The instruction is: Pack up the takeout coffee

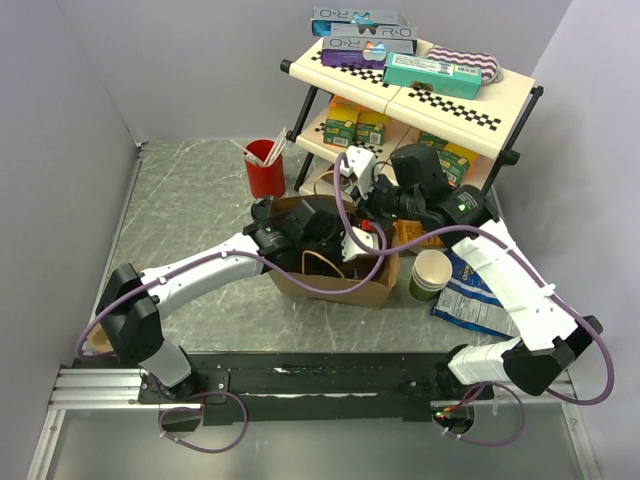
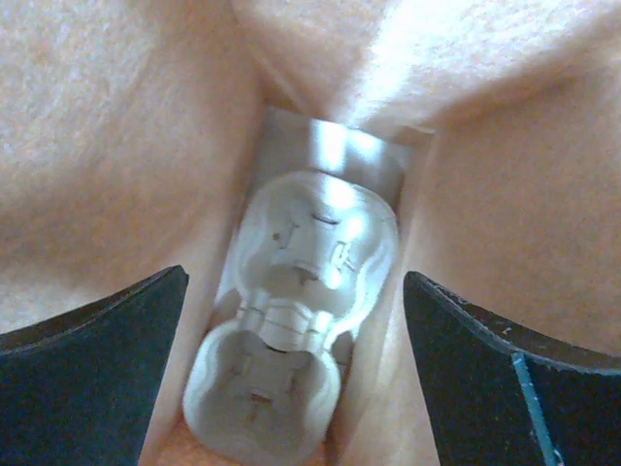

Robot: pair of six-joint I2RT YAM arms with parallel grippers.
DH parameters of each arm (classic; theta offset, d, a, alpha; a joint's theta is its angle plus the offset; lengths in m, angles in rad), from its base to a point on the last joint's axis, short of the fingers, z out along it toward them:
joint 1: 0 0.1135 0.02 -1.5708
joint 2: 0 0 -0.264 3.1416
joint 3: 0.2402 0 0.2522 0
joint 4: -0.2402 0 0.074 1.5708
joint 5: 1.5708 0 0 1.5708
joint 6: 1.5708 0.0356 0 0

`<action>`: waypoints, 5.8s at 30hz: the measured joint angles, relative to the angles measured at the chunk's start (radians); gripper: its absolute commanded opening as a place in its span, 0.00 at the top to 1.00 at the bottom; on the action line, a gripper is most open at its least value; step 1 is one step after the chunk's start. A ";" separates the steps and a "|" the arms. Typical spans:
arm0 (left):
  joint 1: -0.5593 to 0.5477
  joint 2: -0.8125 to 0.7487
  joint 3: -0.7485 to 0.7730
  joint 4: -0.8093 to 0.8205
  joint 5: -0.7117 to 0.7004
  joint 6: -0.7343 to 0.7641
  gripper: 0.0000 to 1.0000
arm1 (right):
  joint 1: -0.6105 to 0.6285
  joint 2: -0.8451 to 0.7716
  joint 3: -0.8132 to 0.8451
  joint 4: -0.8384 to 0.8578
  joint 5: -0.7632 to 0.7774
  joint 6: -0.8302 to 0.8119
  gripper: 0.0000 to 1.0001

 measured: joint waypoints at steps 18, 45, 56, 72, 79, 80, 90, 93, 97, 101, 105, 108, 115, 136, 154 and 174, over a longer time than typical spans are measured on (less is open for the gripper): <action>0.011 -0.062 0.008 0.125 0.130 -0.087 0.01 | -0.097 0.071 0.020 -0.061 -0.108 0.040 1.00; 0.013 -0.074 0.162 0.168 0.187 -0.158 0.01 | -0.138 0.114 0.057 -0.072 -0.142 0.041 1.00; 0.013 -0.101 0.191 0.178 0.200 -0.224 0.01 | -0.145 0.125 0.073 -0.080 -0.161 0.055 1.00; 0.019 -0.183 0.352 0.153 0.147 -0.227 0.01 | -0.151 0.130 0.073 -0.078 -0.169 0.063 1.00; 0.027 -0.273 0.408 0.154 0.052 -0.192 0.03 | -0.151 0.130 0.073 -0.078 -0.168 0.062 0.98; 0.031 -0.284 0.418 0.153 0.031 -0.183 0.03 | -0.151 0.130 0.073 -0.078 -0.168 0.063 0.93; 0.280 -0.301 0.510 0.050 -0.145 -0.153 0.03 | -0.151 0.130 0.134 -0.105 -0.173 0.065 0.29; 0.382 -0.290 0.510 -0.026 -0.132 -0.185 0.03 | -0.151 0.130 0.179 -0.109 -0.175 0.066 0.25; 0.462 -0.287 0.466 -0.129 -0.032 -0.198 0.03 | -0.151 0.130 0.228 -0.125 -0.174 0.066 0.22; 0.465 -0.288 0.407 -0.221 0.077 -0.216 0.03 | -0.151 0.130 0.269 -0.134 -0.171 0.066 0.22; 0.465 -0.290 0.357 -0.248 0.135 -0.283 0.03 | -0.151 0.118 0.275 -0.129 -0.144 0.067 0.22; 0.466 -0.284 0.324 -0.264 0.132 -0.310 0.03 | -0.151 0.100 0.267 -0.113 -0.114 0.067 0.22; 0.562 -0.105 0.490 -0.376 0.076 -0.341 0.01 | -0.151 0.058 0.244 -0.108 -0.081 0.066 0.23; 0.653 0.293 0.589 -0.566 -0.063 -0.222 0.01 | -0.151 0.079 0.234 -0.147 -0.039 0.058 0.23; 0.577 0.437 0.629 -0.522 -0.168 -0.288 0.01 | -0.151 0.082 0.234 -0.174 -0.010 0.058 0.22; 0.547 0.506 0.639 -0.516 -0.246 -0.315 0.00 | -0.151 0.117 0.234 -0.200 -0.014 0.058 0.22</action>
